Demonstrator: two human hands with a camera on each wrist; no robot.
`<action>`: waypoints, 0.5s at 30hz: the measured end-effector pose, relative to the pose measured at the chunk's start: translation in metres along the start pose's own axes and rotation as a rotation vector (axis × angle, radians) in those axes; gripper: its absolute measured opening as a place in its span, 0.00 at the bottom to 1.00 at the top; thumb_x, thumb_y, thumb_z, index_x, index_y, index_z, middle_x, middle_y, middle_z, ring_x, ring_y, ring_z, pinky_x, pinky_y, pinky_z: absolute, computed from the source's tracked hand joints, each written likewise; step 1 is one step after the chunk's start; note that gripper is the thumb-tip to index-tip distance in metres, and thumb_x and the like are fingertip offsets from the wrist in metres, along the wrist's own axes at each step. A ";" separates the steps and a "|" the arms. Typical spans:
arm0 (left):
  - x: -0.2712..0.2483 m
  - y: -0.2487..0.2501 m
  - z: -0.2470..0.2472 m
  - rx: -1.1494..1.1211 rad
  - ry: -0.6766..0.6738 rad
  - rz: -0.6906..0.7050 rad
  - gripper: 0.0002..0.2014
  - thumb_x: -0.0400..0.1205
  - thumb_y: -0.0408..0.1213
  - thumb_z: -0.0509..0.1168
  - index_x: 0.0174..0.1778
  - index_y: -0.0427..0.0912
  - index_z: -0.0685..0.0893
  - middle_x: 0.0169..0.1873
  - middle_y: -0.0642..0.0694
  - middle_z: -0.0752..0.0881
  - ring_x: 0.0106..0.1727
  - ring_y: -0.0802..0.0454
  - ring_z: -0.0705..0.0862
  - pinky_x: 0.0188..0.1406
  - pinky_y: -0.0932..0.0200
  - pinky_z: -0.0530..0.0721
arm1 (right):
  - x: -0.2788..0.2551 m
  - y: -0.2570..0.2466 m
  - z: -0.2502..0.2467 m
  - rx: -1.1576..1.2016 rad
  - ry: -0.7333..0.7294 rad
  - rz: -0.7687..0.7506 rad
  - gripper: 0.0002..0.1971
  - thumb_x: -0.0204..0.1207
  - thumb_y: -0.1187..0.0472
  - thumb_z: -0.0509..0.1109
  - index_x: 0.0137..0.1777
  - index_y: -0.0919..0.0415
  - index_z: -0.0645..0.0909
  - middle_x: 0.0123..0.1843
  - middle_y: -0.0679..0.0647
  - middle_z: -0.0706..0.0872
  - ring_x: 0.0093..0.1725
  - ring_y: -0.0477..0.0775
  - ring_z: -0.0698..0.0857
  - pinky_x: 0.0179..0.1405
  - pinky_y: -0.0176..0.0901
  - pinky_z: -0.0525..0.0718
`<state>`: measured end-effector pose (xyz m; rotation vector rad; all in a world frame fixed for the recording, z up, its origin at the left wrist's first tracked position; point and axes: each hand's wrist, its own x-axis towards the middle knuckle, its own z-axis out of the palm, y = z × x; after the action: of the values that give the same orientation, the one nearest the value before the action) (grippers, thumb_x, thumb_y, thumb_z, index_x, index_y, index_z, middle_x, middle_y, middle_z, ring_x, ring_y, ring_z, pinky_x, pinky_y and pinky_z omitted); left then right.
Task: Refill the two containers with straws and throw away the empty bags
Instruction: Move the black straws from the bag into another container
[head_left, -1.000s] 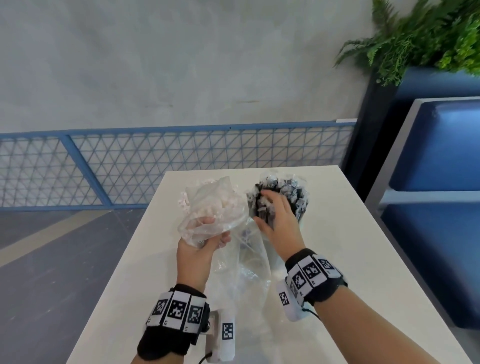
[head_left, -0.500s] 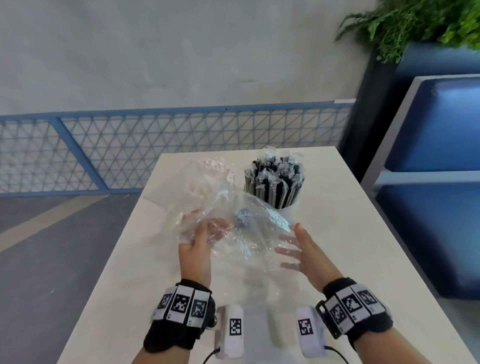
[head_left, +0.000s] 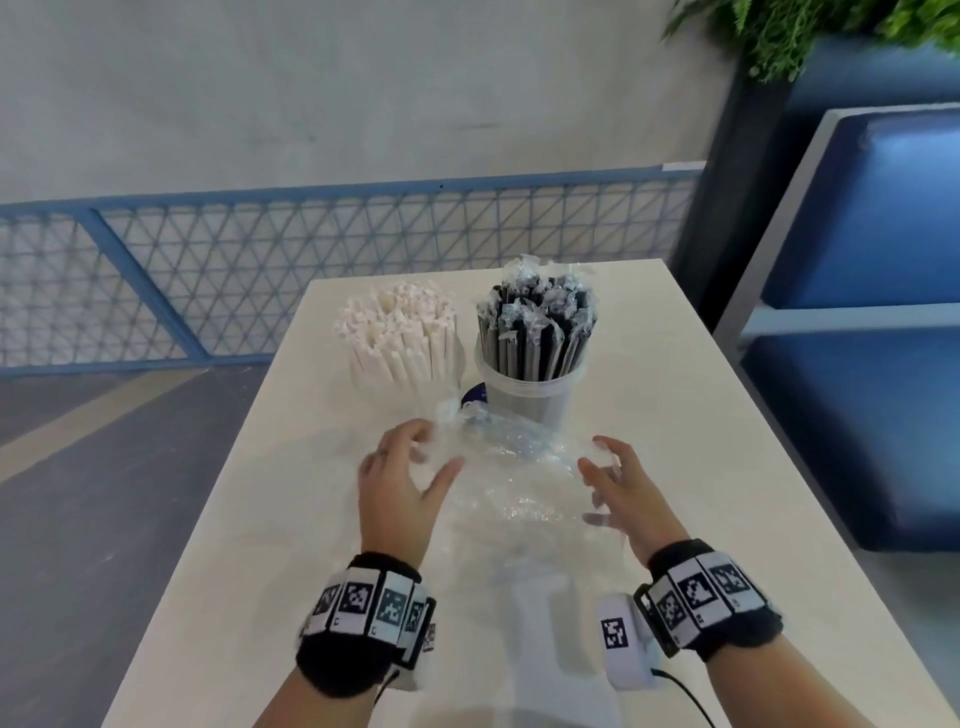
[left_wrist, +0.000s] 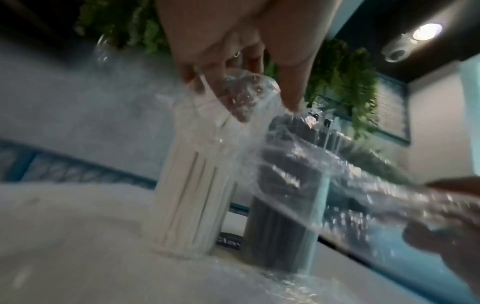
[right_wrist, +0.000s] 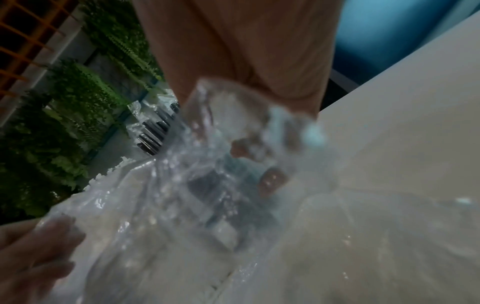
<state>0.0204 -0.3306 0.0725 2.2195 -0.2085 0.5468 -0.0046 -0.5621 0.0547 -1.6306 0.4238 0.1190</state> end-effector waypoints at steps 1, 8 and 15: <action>0.001 0.000 0.001 -0.102 -0.022 -0.099 0.11 0.75 0.41 0.72 0.48 0.46 0.77 0.39 0.53 0.82 0.37 0.55 0.80 0.44 0.69 0.75 | -0.001 0.000 -0.001 -0.035 -0.006 -0.009 0.19 0.79 0.56 0.65 0.68 0.48 0.67 0.46 0.56 0.76 0.36 0.50 0.76 0.47 0.56 0.88; -0.004 -0.020 0.006 -0.246 0.035 -0.342 0.15 0.86 0.39 0.55 0.34 0.39 0.68 0.21 0.47 0.72 0.23 0.53 0.68 0.29 0.59 0.71 | 0.002 0.005 -0.022 -0.499 0.470 -0.283 0.21 0.78 0.63 0.65 0.72 0.56 0.70 0.59 0.61 0.76 0.53 0.64 0.79 0.62 0.58 0.78; -0.023 -0.027 0.029 -0.224 -0.111 -0.423 0.12 0.87 0.37 0.50 0.39 0.39 0.69 0.31 0.41 0.83 0.27 0.48 0.78 0.36 0.58 0.77 | -0.009 0.032 0.021 -1.241 0.119 -0.317 0.38 0.73 0.31 0.31 0.81 0.46 0.44 0.84 0.59 0.56 0.81 0.69 0.57 0.71 0.77 0.60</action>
<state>0.0180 -0.3360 0.0272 1.9970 0.1365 0.1595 -0.0201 -0.5416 0.0256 -2.9144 0.1460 0.0372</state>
